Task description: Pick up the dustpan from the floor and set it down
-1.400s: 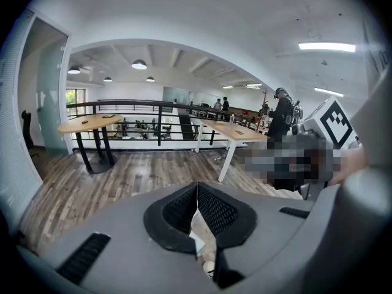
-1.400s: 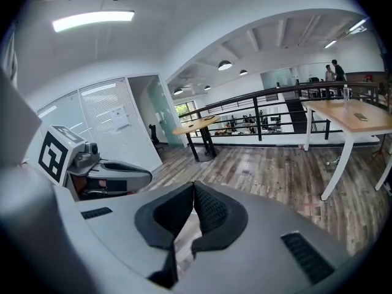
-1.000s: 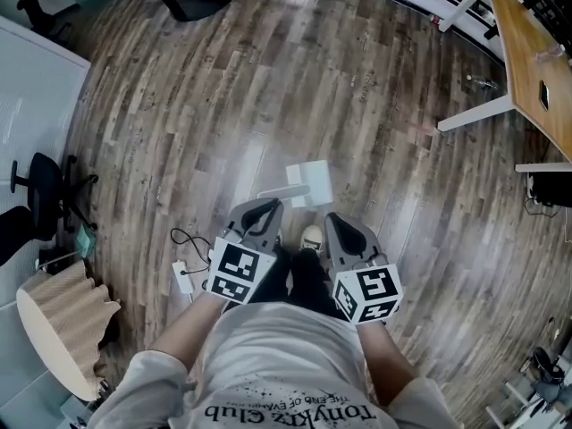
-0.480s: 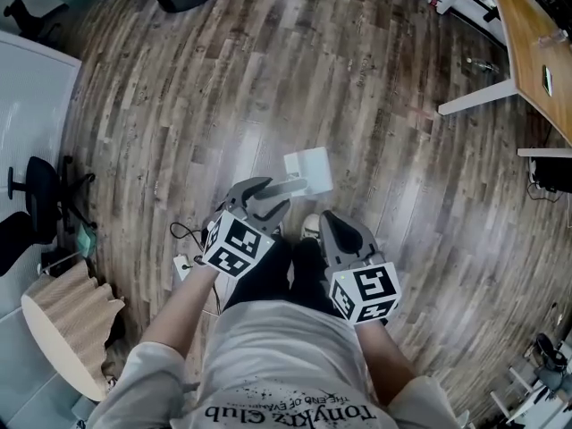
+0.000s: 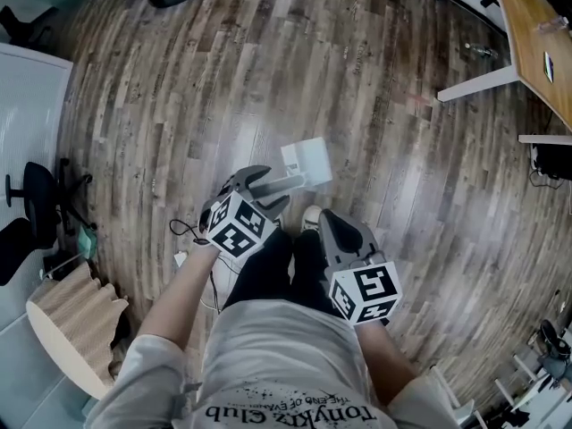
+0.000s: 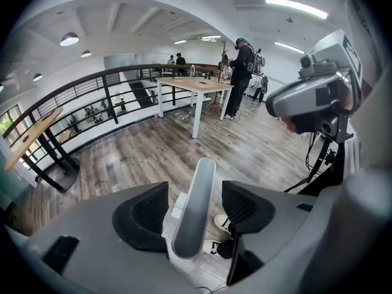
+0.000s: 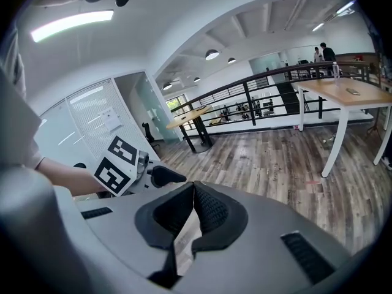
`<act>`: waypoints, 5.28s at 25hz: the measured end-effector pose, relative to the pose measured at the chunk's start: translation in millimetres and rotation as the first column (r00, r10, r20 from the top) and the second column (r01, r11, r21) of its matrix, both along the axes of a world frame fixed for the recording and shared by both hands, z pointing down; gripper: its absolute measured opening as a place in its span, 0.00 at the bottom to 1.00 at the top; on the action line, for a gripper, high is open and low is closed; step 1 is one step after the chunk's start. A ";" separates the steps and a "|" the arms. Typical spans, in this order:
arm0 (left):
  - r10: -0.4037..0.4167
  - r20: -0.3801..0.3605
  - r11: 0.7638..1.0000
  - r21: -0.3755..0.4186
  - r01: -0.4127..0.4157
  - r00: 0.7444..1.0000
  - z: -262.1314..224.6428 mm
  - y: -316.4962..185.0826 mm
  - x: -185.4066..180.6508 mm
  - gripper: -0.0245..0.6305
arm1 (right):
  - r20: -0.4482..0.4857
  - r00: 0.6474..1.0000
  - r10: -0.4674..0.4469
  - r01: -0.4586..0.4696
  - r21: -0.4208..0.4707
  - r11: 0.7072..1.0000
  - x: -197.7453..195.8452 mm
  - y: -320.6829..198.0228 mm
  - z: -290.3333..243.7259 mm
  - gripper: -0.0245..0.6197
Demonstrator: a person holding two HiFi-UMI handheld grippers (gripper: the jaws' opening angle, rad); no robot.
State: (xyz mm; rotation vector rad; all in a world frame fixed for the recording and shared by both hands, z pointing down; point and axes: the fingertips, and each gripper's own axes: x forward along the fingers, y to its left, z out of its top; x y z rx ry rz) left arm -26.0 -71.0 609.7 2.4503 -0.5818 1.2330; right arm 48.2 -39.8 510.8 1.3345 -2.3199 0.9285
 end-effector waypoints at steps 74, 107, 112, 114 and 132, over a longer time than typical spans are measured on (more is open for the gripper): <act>-0.084 0.007 0.994 0.073 0.084 0.996 -130.1 56.2 -28.6 0.22 | -0.033 0.998 -0.055 0.059 0.145 0.988 -4.8 21.5 -73.5 0.08; -0.131 0.004 0.990 0.058 0.131 0.991 -153.6 87.0 -46.7 0.22 | -0.028 0.991 -0.129 0.132 0.165 0.977 -41.2 36.0 -89.7 0.08; -0.129 0.004 0.990 0.061 0.128 0.992 -154.3 85.2 -46.5 0.22 | -0.027 0.992 -0.127 0.129 0.167 0.977 -40.9 34.5 -90.8 0.08; -0.130 0.002 0.990 0.061 0.130 0.991 -154.7 85.0 -46.2 0.22 | -0.027 0.992 -0.126 0.128 0.167 0.977 -41.0 34.7 -90.5 0.08; -0.105 -0.010 0.992 0.076 0.105 0.994 -157.6 92.0 -38.7 0.22 | -0.029 0.993 -0.118 0.121 0.157 0.980 -39.2 44.7 -86.1 0.08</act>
